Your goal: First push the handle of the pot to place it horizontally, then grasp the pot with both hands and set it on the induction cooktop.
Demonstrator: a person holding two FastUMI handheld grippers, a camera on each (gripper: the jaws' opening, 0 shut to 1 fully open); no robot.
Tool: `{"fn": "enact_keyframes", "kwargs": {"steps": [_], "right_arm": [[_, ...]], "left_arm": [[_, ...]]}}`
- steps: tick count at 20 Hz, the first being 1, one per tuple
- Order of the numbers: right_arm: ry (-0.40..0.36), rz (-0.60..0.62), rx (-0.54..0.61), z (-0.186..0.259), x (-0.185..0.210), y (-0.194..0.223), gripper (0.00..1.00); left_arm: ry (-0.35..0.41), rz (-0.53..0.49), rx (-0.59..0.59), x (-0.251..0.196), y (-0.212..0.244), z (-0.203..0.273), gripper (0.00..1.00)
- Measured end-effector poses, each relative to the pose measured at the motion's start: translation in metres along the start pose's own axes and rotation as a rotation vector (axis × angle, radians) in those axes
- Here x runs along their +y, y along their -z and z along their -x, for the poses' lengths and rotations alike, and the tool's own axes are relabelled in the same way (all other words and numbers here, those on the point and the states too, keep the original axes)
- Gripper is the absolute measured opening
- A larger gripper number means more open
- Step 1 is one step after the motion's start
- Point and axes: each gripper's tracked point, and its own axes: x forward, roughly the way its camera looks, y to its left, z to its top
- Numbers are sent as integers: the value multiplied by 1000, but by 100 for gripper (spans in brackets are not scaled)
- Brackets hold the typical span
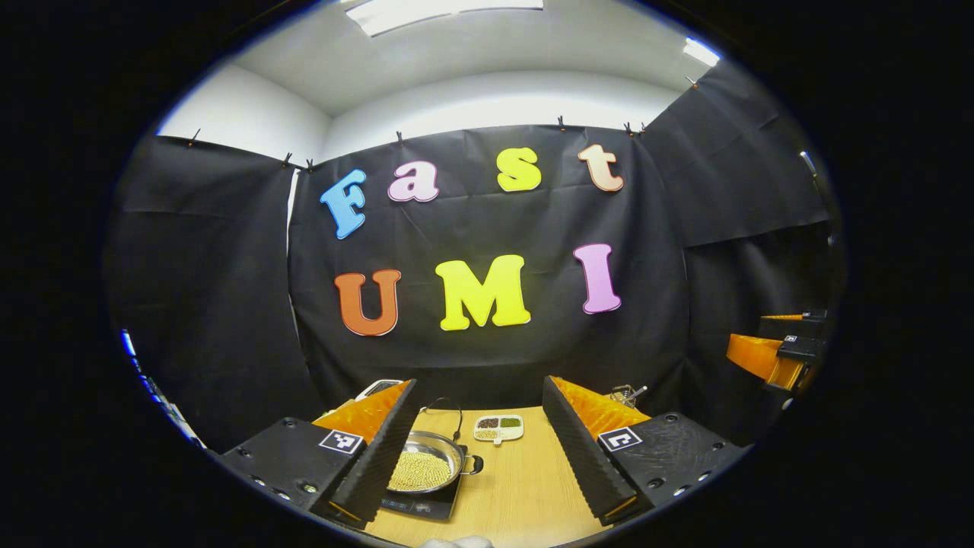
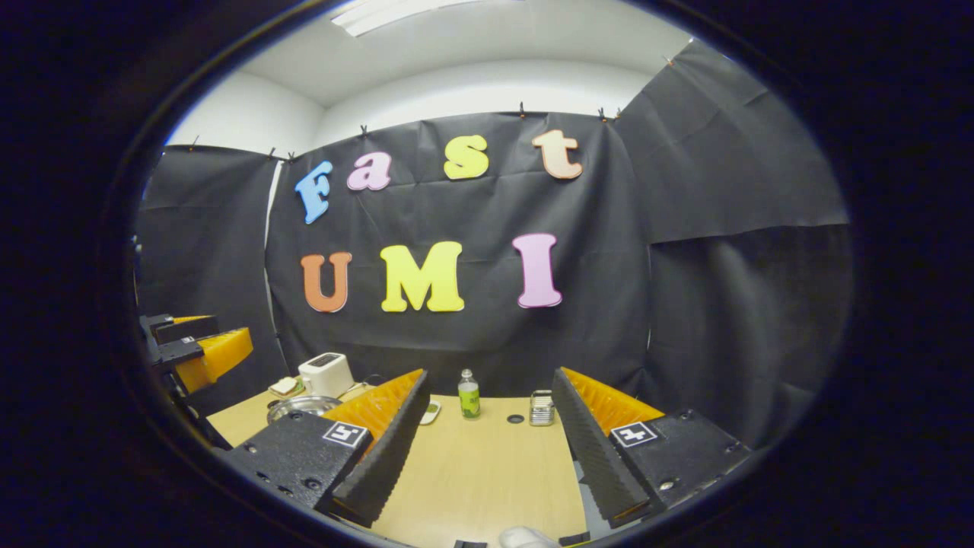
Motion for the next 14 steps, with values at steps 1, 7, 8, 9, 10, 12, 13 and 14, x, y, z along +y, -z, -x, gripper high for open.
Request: {"fn": "enact_keyframes", "kwargs": {"steps": [1, 7, 8, 9, 10, 12, 13, 14], "right_arm": [[-7, -3, -3, -1, 1, -1, 100], [-21, 10, -5, -4, -1, -1, 99], [-24, 6, 2, -4, 1, 0, 100], [-29, 1, 11, -6, 2, 3, 99], [-34, -2, 15, -6, 3, 4, 99], [-33, 2, 14, -8, 2, 3, 99], [-31, 4, 14, -9, 1, 2, 100], [-32, 4, 16, -10, 1, 3, 99]], "left_arm": [[-8, -4, -2, 3, -1, -1, 96], [-38, 8, -9, 13, -9, 2, 96], [-42, 12, -8, 14, -9, 1, 96], [-42, 24, -3, 15, -8, 2, 96], [-43, 32, -2, 14, -8, 2, 96], [-49, 29, -4, 18, -11, 1, 96], [-49, 28, -1, 18, -9, 1, 96], [-48, 28, 2, 18, -7, 0, 96]]}}
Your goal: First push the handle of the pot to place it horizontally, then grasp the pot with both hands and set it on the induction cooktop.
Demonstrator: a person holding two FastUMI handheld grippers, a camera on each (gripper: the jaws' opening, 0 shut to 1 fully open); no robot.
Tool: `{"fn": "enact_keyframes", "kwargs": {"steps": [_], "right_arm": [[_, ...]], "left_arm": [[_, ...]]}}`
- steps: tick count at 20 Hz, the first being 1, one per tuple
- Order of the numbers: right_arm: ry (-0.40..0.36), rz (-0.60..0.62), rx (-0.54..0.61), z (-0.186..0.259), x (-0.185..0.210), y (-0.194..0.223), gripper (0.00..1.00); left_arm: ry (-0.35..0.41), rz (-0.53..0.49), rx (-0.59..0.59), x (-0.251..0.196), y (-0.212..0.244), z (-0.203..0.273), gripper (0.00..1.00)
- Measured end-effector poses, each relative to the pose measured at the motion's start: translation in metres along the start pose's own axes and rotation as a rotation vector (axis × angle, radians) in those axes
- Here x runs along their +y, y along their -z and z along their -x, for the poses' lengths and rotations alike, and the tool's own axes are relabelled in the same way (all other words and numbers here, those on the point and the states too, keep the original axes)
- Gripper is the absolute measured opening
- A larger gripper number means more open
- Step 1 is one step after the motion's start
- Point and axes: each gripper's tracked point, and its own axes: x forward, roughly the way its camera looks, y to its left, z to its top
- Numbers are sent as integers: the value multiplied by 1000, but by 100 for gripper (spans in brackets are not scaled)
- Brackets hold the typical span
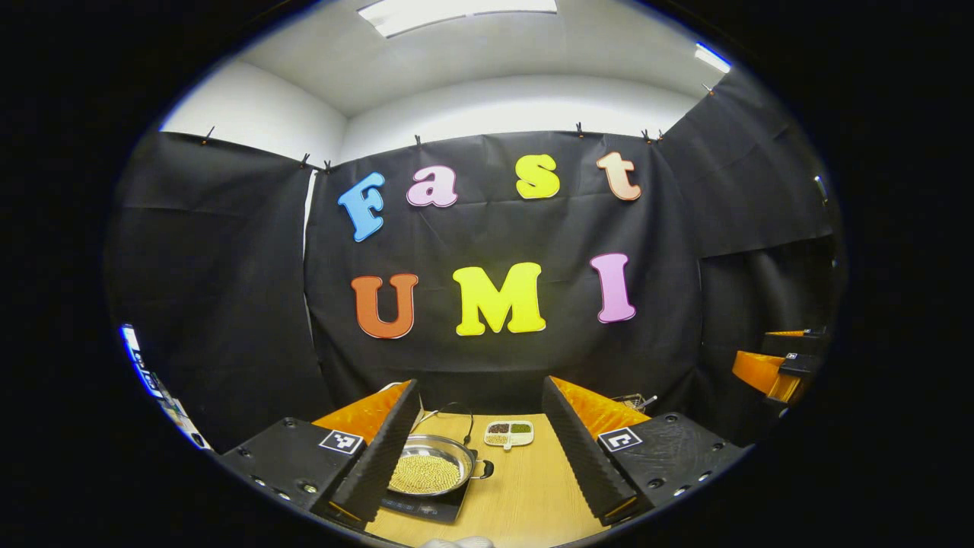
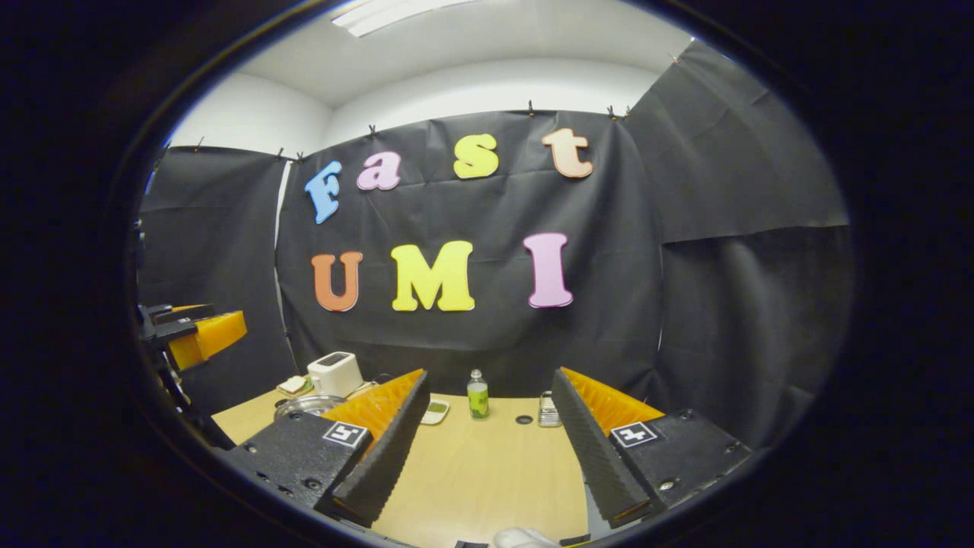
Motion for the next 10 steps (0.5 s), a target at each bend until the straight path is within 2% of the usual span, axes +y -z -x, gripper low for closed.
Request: {"fn": "enact_keyframes", "kwargs": {"steps": [10], "right_arm": [[12, -5, 5, -6, -4, 6, 99]], "left_arm": [[5, -9, 2, 0, 2, -5, 96]]}}
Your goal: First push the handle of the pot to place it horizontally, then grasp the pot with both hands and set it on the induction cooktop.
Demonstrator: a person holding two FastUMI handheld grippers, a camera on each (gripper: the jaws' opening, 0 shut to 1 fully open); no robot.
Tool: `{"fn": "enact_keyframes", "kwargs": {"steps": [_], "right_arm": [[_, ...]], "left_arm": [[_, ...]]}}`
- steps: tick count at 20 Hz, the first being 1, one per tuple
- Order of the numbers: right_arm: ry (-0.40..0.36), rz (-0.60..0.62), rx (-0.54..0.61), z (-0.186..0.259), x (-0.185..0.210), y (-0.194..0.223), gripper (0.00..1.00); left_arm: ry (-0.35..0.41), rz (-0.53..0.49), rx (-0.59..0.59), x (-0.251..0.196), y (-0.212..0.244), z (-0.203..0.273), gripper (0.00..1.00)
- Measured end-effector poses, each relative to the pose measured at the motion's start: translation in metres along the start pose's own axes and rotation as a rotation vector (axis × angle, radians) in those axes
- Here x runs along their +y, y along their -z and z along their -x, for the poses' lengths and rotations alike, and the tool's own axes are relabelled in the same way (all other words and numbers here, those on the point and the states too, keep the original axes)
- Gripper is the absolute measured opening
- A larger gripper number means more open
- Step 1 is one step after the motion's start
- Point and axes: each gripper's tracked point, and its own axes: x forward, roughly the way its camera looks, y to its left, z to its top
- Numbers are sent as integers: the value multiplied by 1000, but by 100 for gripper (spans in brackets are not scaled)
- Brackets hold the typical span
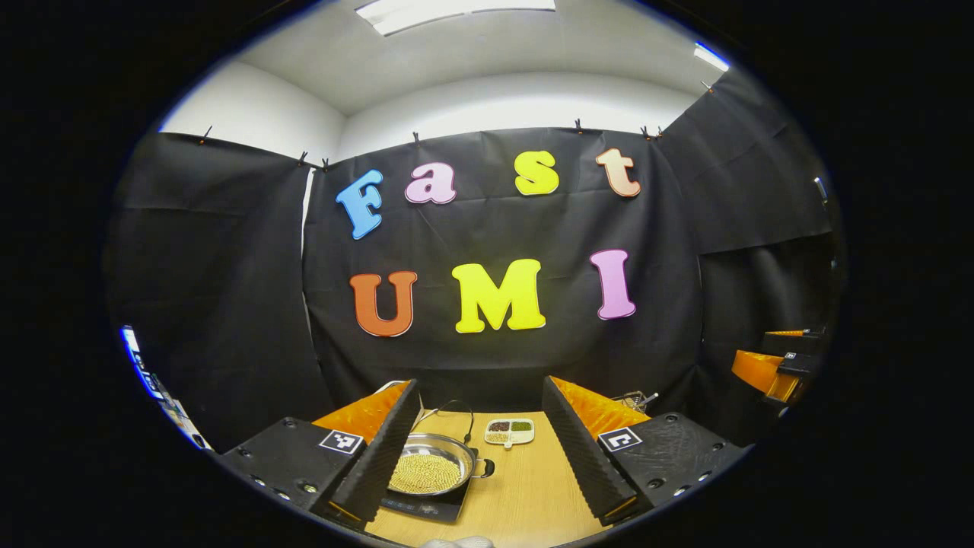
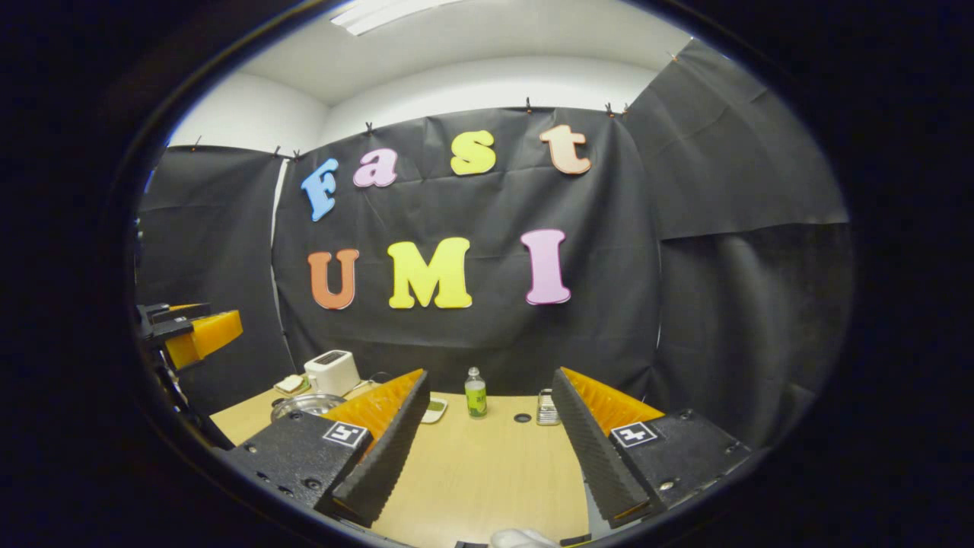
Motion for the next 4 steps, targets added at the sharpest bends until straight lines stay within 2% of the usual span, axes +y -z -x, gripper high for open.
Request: {"fn": "enact_keyframes", "kwargs": {"steps": [4], "right_arm": [[6, -2, -4, -4, -1, -3, 99]], "left_arm": [[10, 0, -1, -2, 0, -4, 96]]}}
